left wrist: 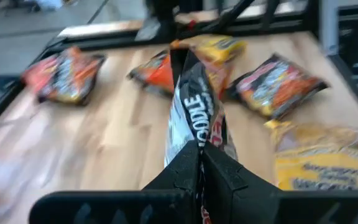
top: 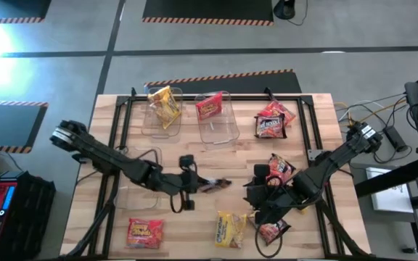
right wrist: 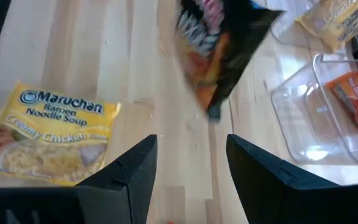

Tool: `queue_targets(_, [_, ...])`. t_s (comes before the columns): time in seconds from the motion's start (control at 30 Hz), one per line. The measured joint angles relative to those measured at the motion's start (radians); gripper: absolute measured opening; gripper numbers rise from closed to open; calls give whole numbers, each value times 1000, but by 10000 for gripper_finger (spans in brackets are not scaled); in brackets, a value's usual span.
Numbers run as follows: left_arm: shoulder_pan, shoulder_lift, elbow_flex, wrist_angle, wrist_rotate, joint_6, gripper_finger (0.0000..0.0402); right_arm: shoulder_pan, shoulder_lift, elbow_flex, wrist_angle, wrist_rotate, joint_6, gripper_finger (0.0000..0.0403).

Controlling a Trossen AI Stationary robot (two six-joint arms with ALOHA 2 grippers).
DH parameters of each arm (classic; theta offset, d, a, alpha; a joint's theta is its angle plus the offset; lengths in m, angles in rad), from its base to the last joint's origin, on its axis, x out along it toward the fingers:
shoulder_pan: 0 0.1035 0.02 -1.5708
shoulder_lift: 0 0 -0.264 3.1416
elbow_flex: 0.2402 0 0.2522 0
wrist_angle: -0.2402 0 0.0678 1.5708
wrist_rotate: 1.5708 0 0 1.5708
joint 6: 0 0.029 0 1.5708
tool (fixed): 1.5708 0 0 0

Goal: Sort Maruchan noodles
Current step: Put the black noodle pack into the bottom transparent bin

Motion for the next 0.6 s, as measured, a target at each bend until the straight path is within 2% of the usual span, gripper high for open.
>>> queue_targets(0.17, [0,-138,0,-217,-68,-89,0,0,5,-5,-19,0,5,183])
queue_targets(0.33, [-1,-244,0,-312,-80,-136,0,0,5,-11,-20,0,5,183])
queue_targets(0.6, [-1,-252,0,-472,-47,-278,0,-9,18,-57,56,7,53,183])
